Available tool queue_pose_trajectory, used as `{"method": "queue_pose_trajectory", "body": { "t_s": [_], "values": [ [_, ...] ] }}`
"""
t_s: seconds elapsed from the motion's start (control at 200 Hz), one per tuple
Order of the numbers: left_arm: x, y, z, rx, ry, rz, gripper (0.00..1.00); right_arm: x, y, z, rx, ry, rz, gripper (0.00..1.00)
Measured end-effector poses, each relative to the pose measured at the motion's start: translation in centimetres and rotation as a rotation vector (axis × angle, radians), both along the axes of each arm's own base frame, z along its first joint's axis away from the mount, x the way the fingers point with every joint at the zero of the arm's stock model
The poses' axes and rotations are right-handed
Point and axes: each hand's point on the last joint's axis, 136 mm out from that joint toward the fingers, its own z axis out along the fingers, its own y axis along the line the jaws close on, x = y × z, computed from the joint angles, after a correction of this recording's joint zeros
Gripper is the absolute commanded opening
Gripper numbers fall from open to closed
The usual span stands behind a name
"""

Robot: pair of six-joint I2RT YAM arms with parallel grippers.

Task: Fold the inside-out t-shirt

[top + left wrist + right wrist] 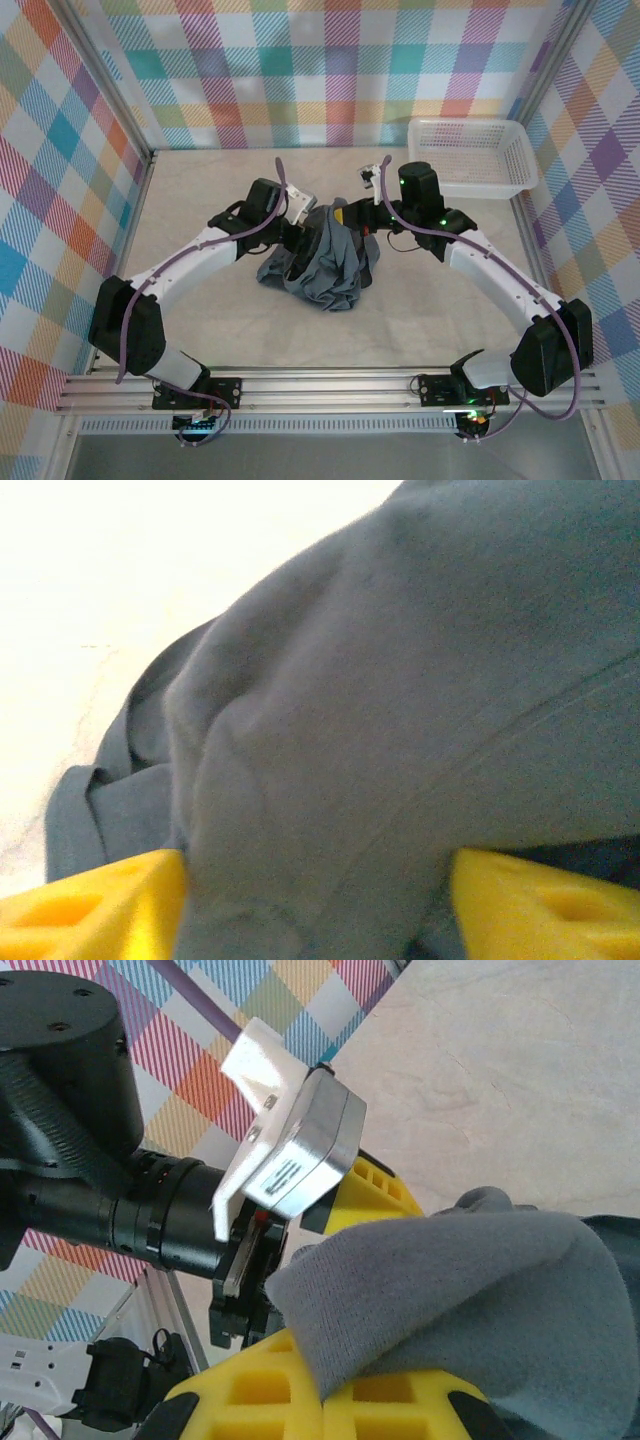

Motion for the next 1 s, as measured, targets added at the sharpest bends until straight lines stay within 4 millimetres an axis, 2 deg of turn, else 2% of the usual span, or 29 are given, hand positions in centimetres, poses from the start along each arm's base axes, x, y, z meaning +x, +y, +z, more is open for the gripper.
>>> {"method": "queue_pose_trajectory", "body": {
  "t_s": [0.12,0.18,0.25,0.4,0.455,0.575,0.67,0.785,0.84,0.87,0.9,0.92,0.94,1.0],
  "values": [
    [0.3,-1.0,1.0,0.011,-0.087,-0.007,0.85,-0.1,0.1,0.1,0.003,0.002,0.007,0.0],
    [0.7,-0.9,1.3,0.023,-0.122,0.015,0.79,-0.1,0.1,0.2,0.005,0.003,0.01,0.0],
    [1.5,-0.5,1.6,0.037,-0.156,0.053,0.62,0.0,0.2,0.1,0.005,0.005,0.013,0.0],
    [2.5,0.1,2.1,0.051,-0.193,0.101,0.14,0.1,0.2,-0.2,-0.004,0.015,0.007,0.0],
    [2.6,0.1,2.4,0.036,-0.193,0.117,0.0,0.3,0.1,-0.4,-0.013,0.019,-0.004,0.0],
    [2.4,0.8,3.5,0.002,-0.182,0.146,0.0,0.6,-0.3,-1.1,-0.043,0.032,-0.035,0.0],
    [1.9,2.1,5.6,-0.056,-0.139,0.169,0.0,1.2,-1.1,-1.9,-0.068,0.032,-0.071,0.0],
    [1.2,2.4,9.8,-0.158,-0.083,0.133,0.0,2.2,-2.4,-4.8,-0.114,0.045,-0.105,0.01],
    [0.2,1.8,10.8,-0.186,-0.046,0.098,0.0,2.4,-2.5,-6.1,-0.127,0.056,-0.1,0.04],
    [-0.4,1.6,10.7,-0.189,-0.02,0.082,0.0,2.4,-2.4,-6.6,-0.131,0.065,-0.094,0.08],
    [-0.9,1.5,10.4,-0.185,0.008,0.074,0.0,2.4,-2.4,-6.8,-0.133,0.072,-0.092,0.17],
    [-1.2,1.6,10.0,-0.18,0.031,0.072,0.0,2.4,-2.4,-6.9,-0.133,0.079,-0.093,0.29],
    [-1.3,1.7,9.7,-0.176,0.048,0.075,0.0,2.4,-2.4,-7.0,-0.135,0.077,-0.091,0.37],
    [-1.5,2.1,9.0,-0.165,0.089,0.092,0.0,2.5,-3.1,-7.2,-0.148,0.093,-0.131,0.47]
  ]
}}
